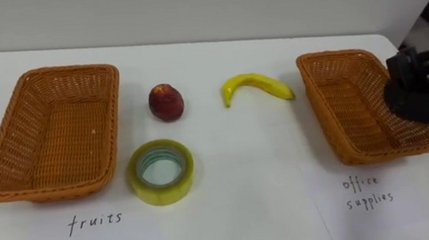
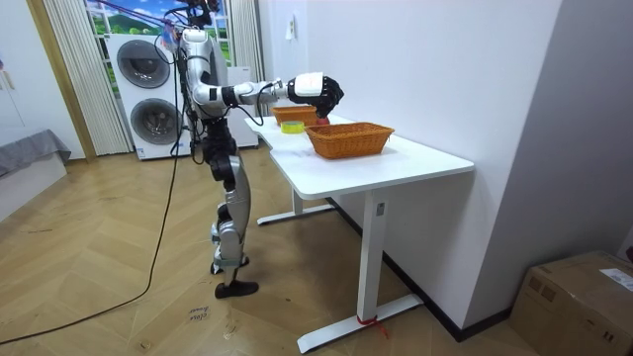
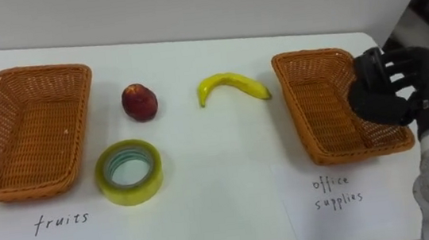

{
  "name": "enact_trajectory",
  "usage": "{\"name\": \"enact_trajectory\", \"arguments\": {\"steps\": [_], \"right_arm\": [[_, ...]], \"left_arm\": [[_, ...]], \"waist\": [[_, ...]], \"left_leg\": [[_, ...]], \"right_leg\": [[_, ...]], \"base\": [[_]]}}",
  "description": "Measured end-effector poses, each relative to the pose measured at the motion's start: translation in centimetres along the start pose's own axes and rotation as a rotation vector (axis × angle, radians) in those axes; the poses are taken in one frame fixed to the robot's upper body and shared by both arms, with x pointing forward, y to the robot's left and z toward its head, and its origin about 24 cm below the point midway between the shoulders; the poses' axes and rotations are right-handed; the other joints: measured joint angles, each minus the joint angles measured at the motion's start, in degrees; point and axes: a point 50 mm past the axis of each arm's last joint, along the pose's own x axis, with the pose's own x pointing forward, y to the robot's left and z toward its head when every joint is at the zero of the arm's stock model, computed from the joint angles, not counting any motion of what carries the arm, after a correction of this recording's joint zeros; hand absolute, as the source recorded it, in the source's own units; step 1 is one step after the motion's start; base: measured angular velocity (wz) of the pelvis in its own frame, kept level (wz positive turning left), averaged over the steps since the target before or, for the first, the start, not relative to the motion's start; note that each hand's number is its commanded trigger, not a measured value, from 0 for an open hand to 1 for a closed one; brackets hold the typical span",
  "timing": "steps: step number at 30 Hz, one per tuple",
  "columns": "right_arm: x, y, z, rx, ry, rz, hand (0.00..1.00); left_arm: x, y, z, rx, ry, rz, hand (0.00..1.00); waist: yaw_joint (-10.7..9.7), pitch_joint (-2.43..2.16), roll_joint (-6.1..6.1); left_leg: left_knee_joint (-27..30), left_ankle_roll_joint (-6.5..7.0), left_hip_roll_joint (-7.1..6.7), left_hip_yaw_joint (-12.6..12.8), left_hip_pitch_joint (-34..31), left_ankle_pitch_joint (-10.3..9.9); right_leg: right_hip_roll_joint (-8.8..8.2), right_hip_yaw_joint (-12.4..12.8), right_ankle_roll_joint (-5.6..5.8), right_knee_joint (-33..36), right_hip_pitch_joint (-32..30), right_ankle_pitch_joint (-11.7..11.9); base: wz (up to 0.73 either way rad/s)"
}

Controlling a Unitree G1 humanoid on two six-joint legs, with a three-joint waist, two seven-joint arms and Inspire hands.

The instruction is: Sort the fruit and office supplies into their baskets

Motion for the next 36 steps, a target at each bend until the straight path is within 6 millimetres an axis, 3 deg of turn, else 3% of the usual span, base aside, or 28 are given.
{"name": "enact_trajectory", "arguments": {"steps": [8, 10, 12, 19, 36], "right_arm": [[0.0, 0.2, 0.0, -0.014, 0.001, 0.036, 1.00], [0.0, 0.2, 0.0, -0.024, 0.000, 0.045, 0.58], [-0.1, 0.3, 0.0, -0.040, -0.002, 0.055, 0.00], [-0.2, 1.2, 0.3, -0.046, -0.015, 0.103, 0.00], [-0.2, 1.2, 0.3, -0.047, -0.013, 0.107, 0.00]], "left_arm": [[0.0, 0.0, 0.0, 0.001, -0.002, -0.008, 0.00], [0.0, 0.0, 0.0, 0.001, -0.002, -0.008, 0.00], [0.0, 0.0, 0.0, 0.001, 0.001, -0.008, 0.00], [0.0, 0.0, 0.1, 0.001, 0.001, -0.007, 0.00], [0.0, 0.0, 0.1, 0.002, 0.005, -0.007, 0.00]], "waist": [[0.85, -0.02, 0.04], [1.08, -0.01, 0.03], [1.19, -0.01, 0.02], [1.24, -0.04, -0.01], [1.11, -0.05, 0.00]], "left_leg": [[0.16, 0.00, 0.03, 0.05, 0.09, 0.00], [0.16, -0.01, 0.04, 0.06, 0.08, 0.00], [0.16, -0.01, 0.05, 0.05, 0.05, 0.00], [0.14, -0.01, 0.05, 0.06, 0.06, 0.00], [0.15, -0.01, 0.05, 0.05, 0.06, 0.00]], "right_leg": [[0.02, -0.12, -0.02, 0.02, 0.11, 0.01], [0.02, -0.15, -0.02, 0.00, 0.11, 0.01], [0.01, -0.23, -0.02, -0.02, 0.11, 0.01], [0.01, -0.28, -0.02, -0.02, 0.09, 0.01], [0.00, -0.31, -0.02, -0.03, 0.15, 0.01]], "base": [[0.00], [0.00], [0.00], [0.00], [0.00]]}}
